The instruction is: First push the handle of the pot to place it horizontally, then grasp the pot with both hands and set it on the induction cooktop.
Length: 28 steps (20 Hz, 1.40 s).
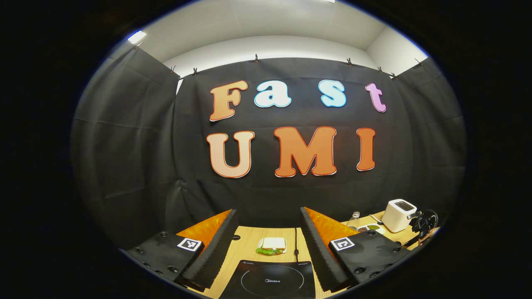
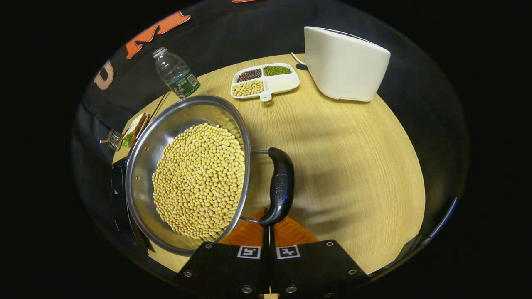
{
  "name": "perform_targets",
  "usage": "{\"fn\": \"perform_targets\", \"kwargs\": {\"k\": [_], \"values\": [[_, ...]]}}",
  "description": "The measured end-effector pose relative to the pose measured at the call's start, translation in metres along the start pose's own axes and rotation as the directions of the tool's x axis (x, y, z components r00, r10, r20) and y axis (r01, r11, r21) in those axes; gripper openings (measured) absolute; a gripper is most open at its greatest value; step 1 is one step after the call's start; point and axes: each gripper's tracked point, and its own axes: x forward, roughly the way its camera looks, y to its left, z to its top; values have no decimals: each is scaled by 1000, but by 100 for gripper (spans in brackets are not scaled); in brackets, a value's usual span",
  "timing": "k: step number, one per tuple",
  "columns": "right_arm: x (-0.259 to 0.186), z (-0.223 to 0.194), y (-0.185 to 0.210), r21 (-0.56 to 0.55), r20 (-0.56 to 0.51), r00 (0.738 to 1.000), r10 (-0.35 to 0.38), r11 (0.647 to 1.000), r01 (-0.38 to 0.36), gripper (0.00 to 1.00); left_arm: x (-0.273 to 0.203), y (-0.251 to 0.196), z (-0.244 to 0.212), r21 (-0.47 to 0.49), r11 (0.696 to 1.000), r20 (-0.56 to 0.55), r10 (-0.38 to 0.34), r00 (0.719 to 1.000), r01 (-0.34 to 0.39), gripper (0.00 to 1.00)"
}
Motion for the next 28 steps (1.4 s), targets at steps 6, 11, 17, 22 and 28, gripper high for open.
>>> {"fn": "perform_targets", "kwargs": {"k": [6, 11, 17, 22, 28], "values": [[7, 20, -4, 0, 21, 999, -31, 1000, 31, 0, 2, -1, -15, -1, 1000, -33, -7, 999, 7, 97], [14, 37, -4, 9, 31, 999, -45, 999, 45, 0, 4, -7, -32, -1, 1000, -71, -19, 997, 19, 97], [18, 54, -4, 20, 46, 998, -53, 998, 52, 0, 14, -32, -65, 5, 998, -148, -59, 987, 60, 97], [2, 59, -5, 45, 73, 997, -25, 999, 21, 0, 29, -69, -115, -27, 991, -274, -131, 953, 129, 97], [-38, 77, -2, 42, 173, 985, 10, 999, -17, 11, 53, -115, -180, -127, 976, -446, -213, 869, 174, 98]]}}
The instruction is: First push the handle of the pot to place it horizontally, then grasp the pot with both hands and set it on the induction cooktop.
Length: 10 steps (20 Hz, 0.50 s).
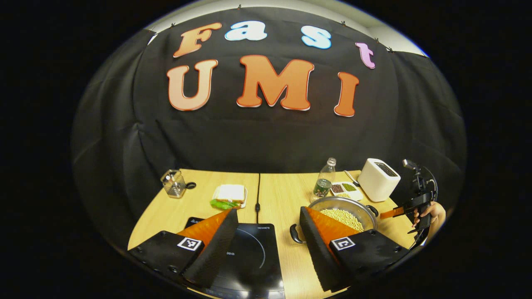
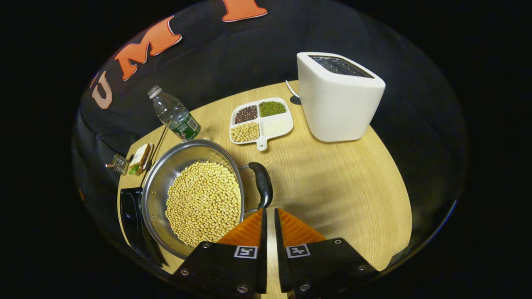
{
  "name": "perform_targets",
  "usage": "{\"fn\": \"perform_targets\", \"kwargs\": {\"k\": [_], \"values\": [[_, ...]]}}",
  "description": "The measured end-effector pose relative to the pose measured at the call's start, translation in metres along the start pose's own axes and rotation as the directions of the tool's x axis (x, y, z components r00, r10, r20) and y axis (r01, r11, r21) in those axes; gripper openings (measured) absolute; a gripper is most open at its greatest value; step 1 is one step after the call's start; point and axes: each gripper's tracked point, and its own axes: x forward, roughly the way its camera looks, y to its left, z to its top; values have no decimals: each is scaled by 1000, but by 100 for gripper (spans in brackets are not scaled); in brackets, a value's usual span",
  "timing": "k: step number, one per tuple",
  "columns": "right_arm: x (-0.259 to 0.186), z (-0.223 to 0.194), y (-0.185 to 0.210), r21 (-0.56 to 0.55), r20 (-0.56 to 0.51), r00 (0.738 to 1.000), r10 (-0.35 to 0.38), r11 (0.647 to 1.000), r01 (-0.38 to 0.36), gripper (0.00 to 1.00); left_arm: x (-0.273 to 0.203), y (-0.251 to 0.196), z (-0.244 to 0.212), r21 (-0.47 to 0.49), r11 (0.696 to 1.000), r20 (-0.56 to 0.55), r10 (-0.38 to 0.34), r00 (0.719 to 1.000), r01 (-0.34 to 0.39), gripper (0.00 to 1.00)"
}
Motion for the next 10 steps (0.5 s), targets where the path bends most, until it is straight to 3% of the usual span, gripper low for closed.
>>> {"fn": "perform_targets", "kwargs": {"k": [4, 5, 7, 10], "values": [[-11, 7, 17, -22, 2, 999, 38, 999, -38, 38, 32, -29, -31, -40, 998, -107, -60, 992, 56, 98], [-11, 10, 21, -23, -1, 999, 48, 999, -48, 54, 39, -35, -38, -45, 997, -128, -69, 989, 64, 98], [0, 10, 27, -31, -4, 999, 51, 998, -51, 68, 52, -50, -55, -54, 995, -170, -87, 982, 79, 98], [9, 9, 29, -47, -12, 999, 37, 998, -37, 79, 70, -69, -78, -62, 994, -232, -105, 967, 93, 98]]}}
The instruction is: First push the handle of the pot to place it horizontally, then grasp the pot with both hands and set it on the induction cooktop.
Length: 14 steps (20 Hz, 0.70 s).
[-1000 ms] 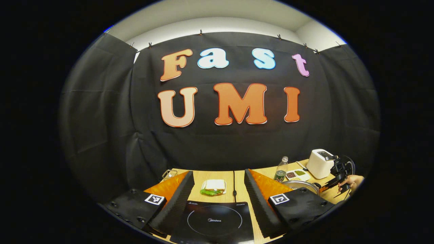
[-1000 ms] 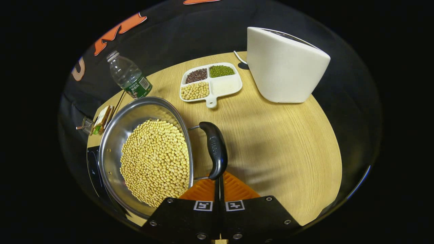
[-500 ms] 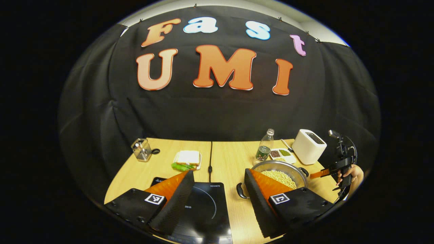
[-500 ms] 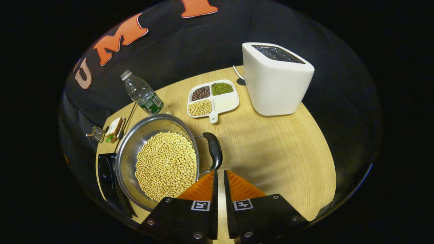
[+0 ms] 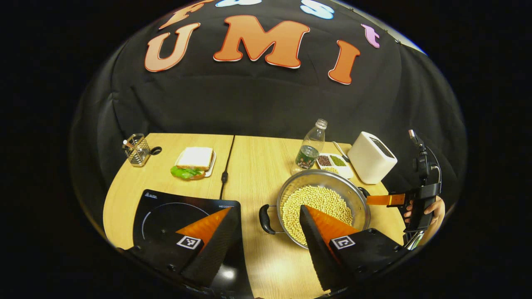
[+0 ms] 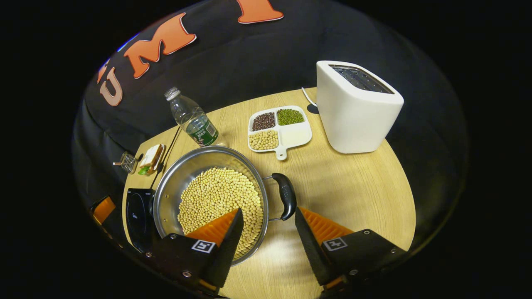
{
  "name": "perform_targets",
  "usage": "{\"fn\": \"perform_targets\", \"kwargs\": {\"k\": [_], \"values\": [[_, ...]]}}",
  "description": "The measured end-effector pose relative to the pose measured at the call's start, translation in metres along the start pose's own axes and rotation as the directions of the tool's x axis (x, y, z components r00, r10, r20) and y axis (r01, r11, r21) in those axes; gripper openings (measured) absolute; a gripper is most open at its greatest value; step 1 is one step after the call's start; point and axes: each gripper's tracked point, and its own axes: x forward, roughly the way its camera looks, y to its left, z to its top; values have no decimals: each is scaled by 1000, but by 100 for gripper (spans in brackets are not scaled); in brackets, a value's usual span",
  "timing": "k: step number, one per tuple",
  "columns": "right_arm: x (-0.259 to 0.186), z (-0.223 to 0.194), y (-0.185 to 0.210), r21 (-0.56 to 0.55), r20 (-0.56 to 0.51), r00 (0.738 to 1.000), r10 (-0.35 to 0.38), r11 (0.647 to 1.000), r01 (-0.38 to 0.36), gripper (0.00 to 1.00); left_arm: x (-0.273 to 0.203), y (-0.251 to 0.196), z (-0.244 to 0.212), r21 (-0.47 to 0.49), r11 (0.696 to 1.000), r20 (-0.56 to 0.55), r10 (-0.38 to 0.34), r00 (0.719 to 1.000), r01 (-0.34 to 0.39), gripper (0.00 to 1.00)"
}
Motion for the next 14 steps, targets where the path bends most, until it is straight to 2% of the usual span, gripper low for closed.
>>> {"fn": "perform_targets", "kwargs": {"k": [3, 9, 14], "values": [[8, 1, 0, 2, -11, 1000, -3, 1000, 3, 86, 31, -4, -17, -16, 1000, -74, -5, 997, 4, 98], [25, 0, -10, -7, -31, 999, -36, 999, 36, 88, 82, 0, -51, -47, 998, -205, 19, 979, -29, 98], [42, -1, -11, -25, -41, 997, -59, 998, 58, 89, 109, 3, -70, -34, 998, -254, 46, 966, -57, 99]]}}
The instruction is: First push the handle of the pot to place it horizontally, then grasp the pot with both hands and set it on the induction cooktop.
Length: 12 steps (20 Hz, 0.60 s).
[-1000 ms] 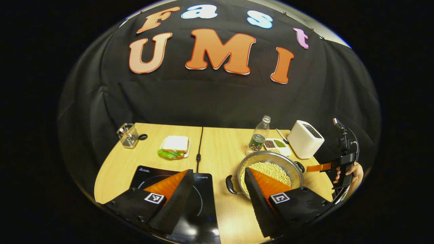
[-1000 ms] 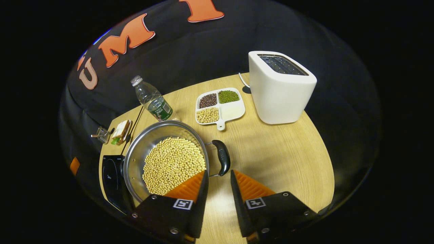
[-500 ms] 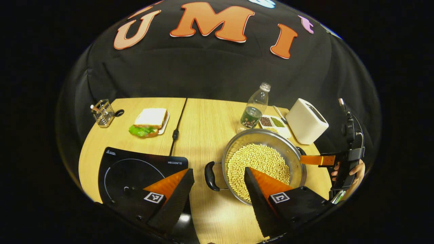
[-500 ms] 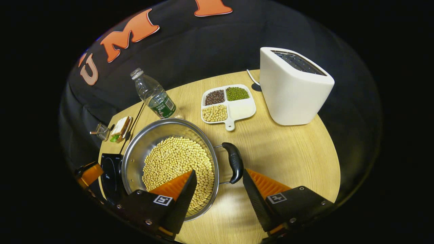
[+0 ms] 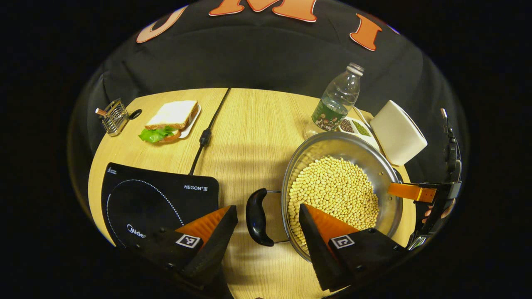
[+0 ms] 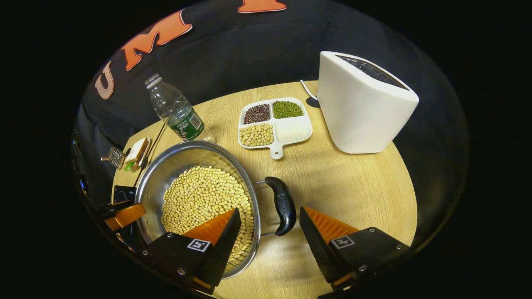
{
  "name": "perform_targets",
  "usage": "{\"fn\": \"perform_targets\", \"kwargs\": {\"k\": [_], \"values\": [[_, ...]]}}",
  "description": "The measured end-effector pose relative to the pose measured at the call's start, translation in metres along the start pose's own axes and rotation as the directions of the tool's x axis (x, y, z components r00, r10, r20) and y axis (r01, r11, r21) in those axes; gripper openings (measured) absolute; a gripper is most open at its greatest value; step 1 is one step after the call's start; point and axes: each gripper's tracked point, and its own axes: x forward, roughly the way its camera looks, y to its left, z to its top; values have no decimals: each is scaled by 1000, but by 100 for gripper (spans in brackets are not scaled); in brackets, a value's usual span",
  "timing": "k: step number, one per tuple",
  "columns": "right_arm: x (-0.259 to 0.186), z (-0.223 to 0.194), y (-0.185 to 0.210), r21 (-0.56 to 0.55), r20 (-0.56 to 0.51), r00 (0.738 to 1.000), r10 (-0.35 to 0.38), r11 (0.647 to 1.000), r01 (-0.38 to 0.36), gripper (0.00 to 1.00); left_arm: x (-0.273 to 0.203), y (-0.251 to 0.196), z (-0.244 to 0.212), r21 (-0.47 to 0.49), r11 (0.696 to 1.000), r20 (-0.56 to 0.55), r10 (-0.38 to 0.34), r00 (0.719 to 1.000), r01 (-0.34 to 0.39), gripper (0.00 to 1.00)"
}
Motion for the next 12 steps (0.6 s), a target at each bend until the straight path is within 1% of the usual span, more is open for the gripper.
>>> {"fn": "perform_targets", "kwargs": {"k": [4, 6, 7, 8, 9, 10, 11, 12], "values": [[15, -1, 0, 6, -14, 1000, -17, 1000, 17, 88, 15, 1, -4, 22, 1000, -7, 21, 1000, -21, 96], [20, -1, 0, 14, -17, 1000, -23, 1000, 23, 84, 20, 4, -4, 34, 999, 0, 39, 999, -39, 92], [22, -1, -2, 16, -18, 999, -30, 999, 31, 79, 23, 5, -6, 37, 998, -2, 45, 999, -44, 90], [24, -1, -3, 18, -19, 999, -35, 999, 35, 77, 24, 5, -5, 37, 998, 3, 41, 999, -41, 86], [26, -2, -3, 23, -25, 999, -28, 999, 29, 73, 27, 4, -5, 36, 999, 1, 36, 999, -36, 85], [27, -2, -4, 26, -29, 999, -29, 999, 30, 71, 28, 5, -5, 39, 999, 0, 36, 999, -36, 81], [28, -1, -3, 26, -28, 999, -30, 999, 31, 68, 31, 1, -6, 38, 999, 2, 27, 1000, -27, 81], [27, -3, -3, 22, -27, 999, -31, 999, 32, 68, 31, 2, -5, 36, 999, 6, 37, 999, -37, 78]]}}
